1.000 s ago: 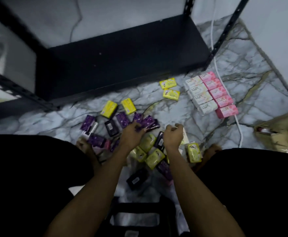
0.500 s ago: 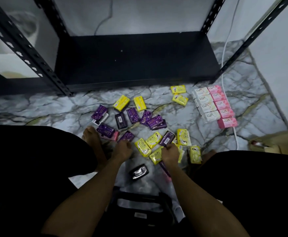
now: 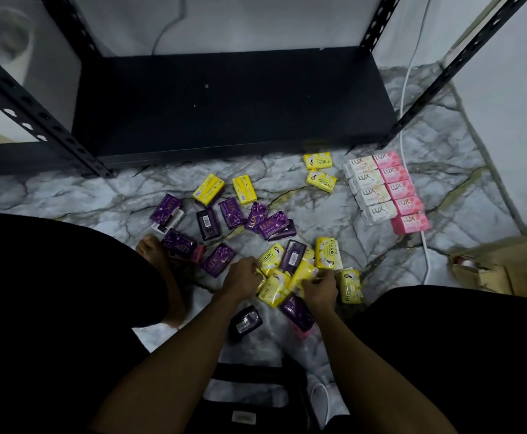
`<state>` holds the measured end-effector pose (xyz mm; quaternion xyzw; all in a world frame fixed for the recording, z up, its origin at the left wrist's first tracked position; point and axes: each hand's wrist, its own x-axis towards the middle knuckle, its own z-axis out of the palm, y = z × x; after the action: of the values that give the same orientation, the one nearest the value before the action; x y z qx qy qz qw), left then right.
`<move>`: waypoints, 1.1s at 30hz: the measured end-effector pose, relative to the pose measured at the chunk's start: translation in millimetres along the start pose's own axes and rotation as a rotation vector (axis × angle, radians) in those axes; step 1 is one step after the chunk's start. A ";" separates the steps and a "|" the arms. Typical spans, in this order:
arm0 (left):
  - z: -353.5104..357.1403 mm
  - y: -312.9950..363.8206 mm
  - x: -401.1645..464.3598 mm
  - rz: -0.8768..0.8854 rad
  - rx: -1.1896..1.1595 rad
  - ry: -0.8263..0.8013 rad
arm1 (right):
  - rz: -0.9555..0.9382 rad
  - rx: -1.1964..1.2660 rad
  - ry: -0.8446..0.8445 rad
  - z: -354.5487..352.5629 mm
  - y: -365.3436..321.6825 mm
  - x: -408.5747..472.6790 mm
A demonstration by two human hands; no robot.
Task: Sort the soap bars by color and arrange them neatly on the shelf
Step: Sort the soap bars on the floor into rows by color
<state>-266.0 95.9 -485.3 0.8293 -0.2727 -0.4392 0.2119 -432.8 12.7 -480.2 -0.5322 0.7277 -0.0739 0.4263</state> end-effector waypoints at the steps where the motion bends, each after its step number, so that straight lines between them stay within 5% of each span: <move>1: 2.4 0.4 0.3 0.002 0.014 -0.008 | -0.045 -0.034 -0.061 1.4 0.0 -2.0; 5: 8.5 -4.5 1.2 0.001 -0.003 -0.021 | -0.164 -0.177 -0.179 18.3 5.8 -11.4; 10: 7.2 -7.2 3.2 -0.001 -0.004 -0.017 | -0.080 -0.296 0.054 9.0 21.5 -3.6; 17: -3.9 -19.4 3.1 -0.017 -0.034 0.011 | -0.138 -0.543 -0.077 -13.5 22.3 17.9; 22: -16.0 -17.8 0.3 -0.002 -0.063 0.069 | -0.087 -0.176 -0.085 -3.6 22.0 15.0; 29: -59.3 -7.9 7.0 0.011 -0.122 0.242 | -0.229 0.180 0.158 -4.2 -40.3 -9.2; 33: -99.3 -19.7 25.1 -0.057 -0.183 0.483 | -0.325 0.256 0.060 5.2 -72.4 -10.3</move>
<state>-165.2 105.9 -460.3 0.8950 -0.1497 -0.2571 0.3325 -377.0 -7.4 -437.2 -0.5815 0.6295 -0.2496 0.4510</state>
